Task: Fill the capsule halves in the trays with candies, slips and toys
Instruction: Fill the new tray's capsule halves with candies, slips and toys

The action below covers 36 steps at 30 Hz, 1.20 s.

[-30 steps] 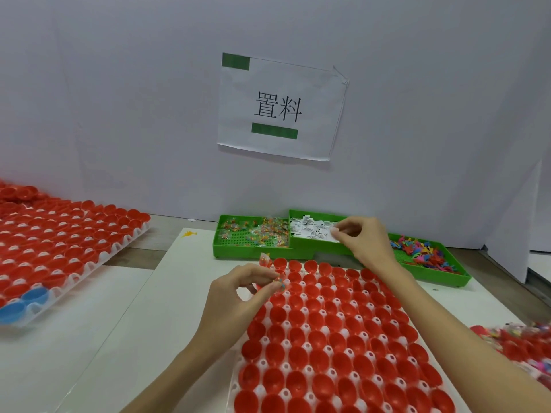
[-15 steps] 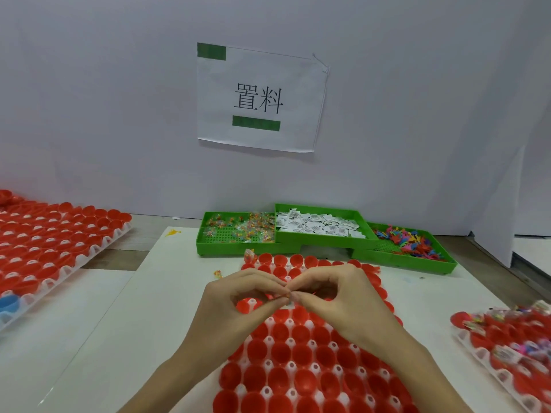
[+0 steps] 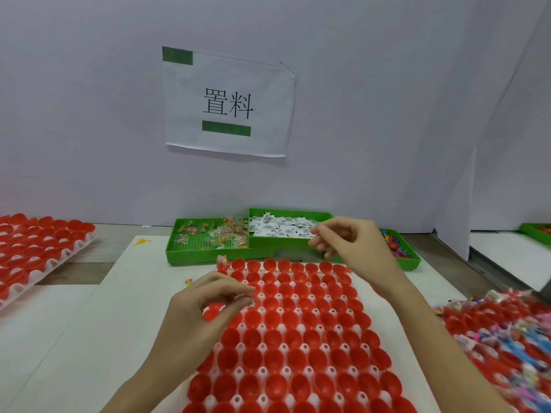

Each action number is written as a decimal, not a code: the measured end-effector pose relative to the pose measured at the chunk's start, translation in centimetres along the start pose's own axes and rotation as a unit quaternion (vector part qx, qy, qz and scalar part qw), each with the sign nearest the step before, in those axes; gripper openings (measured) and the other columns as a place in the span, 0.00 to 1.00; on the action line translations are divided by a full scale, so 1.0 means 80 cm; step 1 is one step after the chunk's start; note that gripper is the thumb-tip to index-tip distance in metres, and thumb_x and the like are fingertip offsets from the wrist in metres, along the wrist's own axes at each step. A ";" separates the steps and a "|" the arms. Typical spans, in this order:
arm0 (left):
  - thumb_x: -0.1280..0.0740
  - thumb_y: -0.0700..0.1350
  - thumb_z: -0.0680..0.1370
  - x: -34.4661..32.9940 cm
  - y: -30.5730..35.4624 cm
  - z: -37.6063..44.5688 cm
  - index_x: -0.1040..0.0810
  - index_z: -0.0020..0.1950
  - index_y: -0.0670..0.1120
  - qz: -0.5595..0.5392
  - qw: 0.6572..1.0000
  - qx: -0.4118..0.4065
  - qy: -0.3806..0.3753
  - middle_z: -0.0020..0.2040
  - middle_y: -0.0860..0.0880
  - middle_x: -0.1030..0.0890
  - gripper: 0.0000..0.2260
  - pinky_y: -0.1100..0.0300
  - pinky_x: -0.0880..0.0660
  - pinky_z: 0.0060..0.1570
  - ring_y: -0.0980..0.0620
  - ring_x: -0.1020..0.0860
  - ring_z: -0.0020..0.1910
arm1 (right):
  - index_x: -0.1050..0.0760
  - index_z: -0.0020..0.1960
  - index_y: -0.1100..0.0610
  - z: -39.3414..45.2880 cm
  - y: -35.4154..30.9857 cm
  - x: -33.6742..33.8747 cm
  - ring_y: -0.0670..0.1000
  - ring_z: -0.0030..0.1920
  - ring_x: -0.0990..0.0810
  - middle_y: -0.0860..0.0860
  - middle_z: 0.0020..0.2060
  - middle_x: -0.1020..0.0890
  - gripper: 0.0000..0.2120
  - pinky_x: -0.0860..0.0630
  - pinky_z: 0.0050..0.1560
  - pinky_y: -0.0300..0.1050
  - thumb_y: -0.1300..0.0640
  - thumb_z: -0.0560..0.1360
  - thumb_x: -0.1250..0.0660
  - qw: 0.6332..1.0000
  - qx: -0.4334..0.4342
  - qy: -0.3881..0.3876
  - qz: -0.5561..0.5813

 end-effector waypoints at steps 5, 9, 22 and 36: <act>0.24 0.41 0.74 0.001 -0.007 0.000 0.13 0.49 0.56 0.004 1.000 0.000 0.003 0.48 0.51 0.16 0.10 0.62 0.20 0.48 0.48 0.16 0.48 | 0.18 0.52 0.63 0.087 0.095 0.068 0.57 0.44 0.17 0.61 0.47 0.13 0.07 0.19 0.53 0.54 0.64 0.81 0.35 0.973 -0.144 0.078 -0.161; 0.24 0.40 0.73 0.003 -0.012 0.001 0.13 0.49 0.57 0.006 1.000 0.010 0.005 0.48 0.51 0.16 0.11 0.61 0.20 0.48 0.48 0.16 0.47 | 0.14 0.53 0.60 0.106 0.155 0.106 0.57 0.53 0.17 0.60 0.54 0.14 0.06 0.24 0.54 0.46 0.63 0.77 0.27 0.902 -0.190 0.024 -0.386; 0.24 0.41 0.73 0.003 -0.014 0.002 0.13 0.48 0.55 0.014 1.000 0.020 -0.001 0.47 0.52 0.16 0.10 0.63 0.21 0.48 0.48 0.16 0.47 | 0.16 0.43 0.58 0.121 0.176 0.105 0.55 0.60 0.20 0.54 0.53 0.15 0.07 0.26 0.57 0.43 0.55 0.73 0.22 0.888 -0.264 -0.019 -0.376; 0.23 0.41 0.73 0.009 -0.009 0.003 0.12 0.48 0.54 -0.012 0.999 0.044 -0.003 0.46 0.50 0.15 0.09 0.60 0.19 0.49 0.48 0.15 0.47 | 0.14 0.53 0.63 0.076 0.142 0.079 0.53 0.47 0.16 0.57 0.47 0.13 0.08 0.22 0.52 0.47 0.59 0.77 0.27 0.958 -0.147 0.192 -0.156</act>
Point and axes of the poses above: each hand's wrist, its own z-axis towards the middle knuckle, its own x-axis out of the back of the hand, y = z × x, the point moved 1 cm from there along z, towards the middle knuckle
